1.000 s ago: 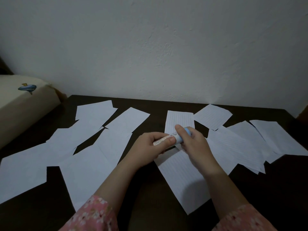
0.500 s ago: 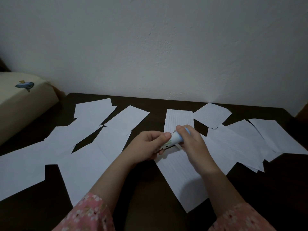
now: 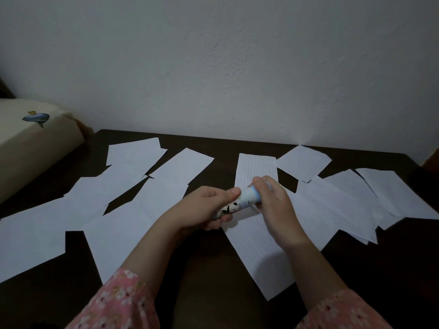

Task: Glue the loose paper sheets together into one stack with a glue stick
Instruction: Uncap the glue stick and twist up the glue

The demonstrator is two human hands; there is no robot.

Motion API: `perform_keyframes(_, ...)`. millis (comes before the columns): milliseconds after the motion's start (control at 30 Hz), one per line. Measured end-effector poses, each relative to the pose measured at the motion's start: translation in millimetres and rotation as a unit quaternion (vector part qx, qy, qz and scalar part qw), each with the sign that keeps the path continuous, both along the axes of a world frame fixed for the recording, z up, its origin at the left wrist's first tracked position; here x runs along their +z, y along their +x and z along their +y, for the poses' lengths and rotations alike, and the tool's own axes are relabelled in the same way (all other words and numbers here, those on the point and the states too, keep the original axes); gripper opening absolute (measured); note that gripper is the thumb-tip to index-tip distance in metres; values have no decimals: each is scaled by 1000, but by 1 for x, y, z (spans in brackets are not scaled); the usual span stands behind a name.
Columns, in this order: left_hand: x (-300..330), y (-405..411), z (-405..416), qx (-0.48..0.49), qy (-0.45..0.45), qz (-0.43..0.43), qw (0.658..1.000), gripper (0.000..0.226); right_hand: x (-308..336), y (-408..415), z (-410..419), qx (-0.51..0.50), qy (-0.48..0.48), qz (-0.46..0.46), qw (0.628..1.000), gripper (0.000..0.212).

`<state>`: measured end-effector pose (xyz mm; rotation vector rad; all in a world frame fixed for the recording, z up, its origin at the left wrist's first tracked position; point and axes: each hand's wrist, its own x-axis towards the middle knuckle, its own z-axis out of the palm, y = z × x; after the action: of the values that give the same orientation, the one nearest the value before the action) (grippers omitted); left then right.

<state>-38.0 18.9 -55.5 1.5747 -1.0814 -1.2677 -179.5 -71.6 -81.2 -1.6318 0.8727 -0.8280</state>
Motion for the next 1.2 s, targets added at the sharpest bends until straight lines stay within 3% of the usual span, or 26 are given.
perform_keyframes(167,-6,-1,0,12,-51,-124,991,29,-2,-1,-5,-13,29,42,999,23)
perform_keyframes(267,-8,3,3,12,-55,-145,988,25,-5,4,-3,-3,45,69,997,25)
perform_keyframes(467,-8,4,0,27,-59,-114,991,25,-1,4,-3,17,42,59,997,21)
perform_keyframes(767,1,14,5,-4,-3,24,1000,39,-3,3,1,32,-39,40,998,16)
perform_keyframes(933,6,28,16,15,10,60,998,49,9,-10,-13,-67,1,-53,996,11)
perform_keyframes(1200,-4,28,12,147,-30,-58,987,36,2,6,-2,-23,-84,119,989,21)
